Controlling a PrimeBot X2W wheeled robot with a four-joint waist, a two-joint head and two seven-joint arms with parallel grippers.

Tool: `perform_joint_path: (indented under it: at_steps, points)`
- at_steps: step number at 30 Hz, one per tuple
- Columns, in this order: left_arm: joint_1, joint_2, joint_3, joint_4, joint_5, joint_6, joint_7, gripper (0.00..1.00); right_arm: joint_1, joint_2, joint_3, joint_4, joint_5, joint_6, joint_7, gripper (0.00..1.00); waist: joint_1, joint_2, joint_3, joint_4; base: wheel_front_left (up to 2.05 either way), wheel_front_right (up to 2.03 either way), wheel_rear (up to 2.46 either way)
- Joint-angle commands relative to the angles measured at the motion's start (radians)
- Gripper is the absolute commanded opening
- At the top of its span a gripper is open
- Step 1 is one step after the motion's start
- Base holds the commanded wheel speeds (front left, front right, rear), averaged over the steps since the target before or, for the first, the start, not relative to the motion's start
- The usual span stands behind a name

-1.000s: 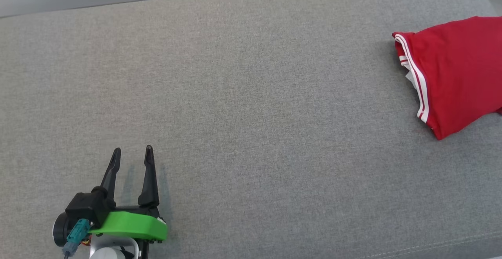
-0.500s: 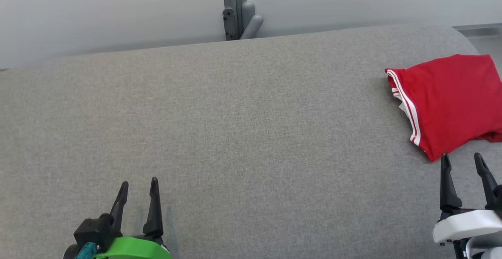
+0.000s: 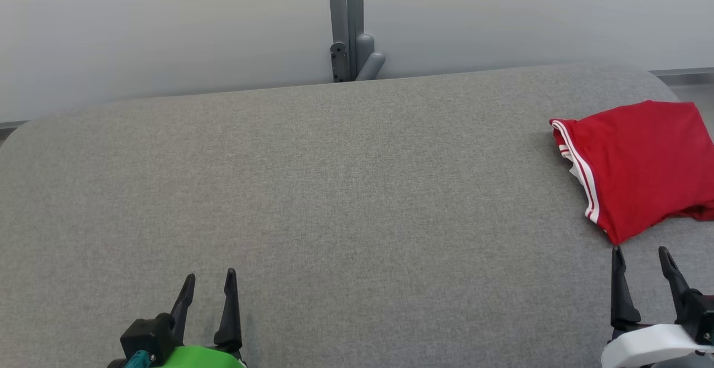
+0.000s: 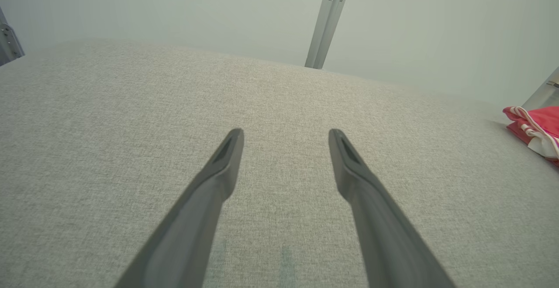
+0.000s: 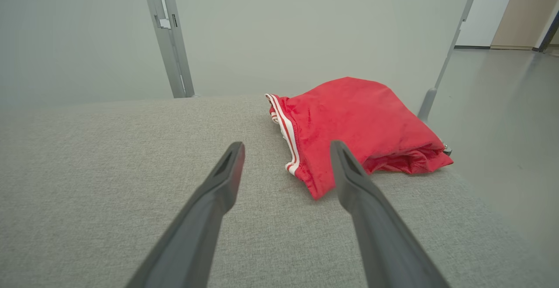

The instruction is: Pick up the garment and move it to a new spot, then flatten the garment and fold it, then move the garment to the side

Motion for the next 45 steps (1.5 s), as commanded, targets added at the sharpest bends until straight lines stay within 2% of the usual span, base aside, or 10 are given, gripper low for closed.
perform_joint_path:
  at_steps: [1, 22, 45]
  points:
    - [-0.006, 0.002, -0.002, 0.000, -0.007, 0.005, 0.000, 1.00, -0.002, 0.000, 0.006, 0.005, -0.004, -0.001, -0.002, 1.00, 0.0000, 0.0000, -0.002, 0.001, 0.00, 0.00, 0.00]
    - [-0.002, 0.002, 0.010, 0.017, 0.000, 0.016, 0.000, 1.00, -0.018, 0.003, 0.071, 0.020, 0.015, -0.001, -0.003, 1.00, 0.0000, 0.0000, -0.017, 0.020, 0.00, 0.00, 0.00]
    - [-0.002, 0.000, 0.009, 0.009, -0.001, 0.015, 0.000, 1.00, -0.015, 0.005, 0.084, 0.026, 0.024, 0.000, 0.000, 1.00, 0.0000, 0.0000, -0.019, 0.030, 0.00, 0.00, 0.00]
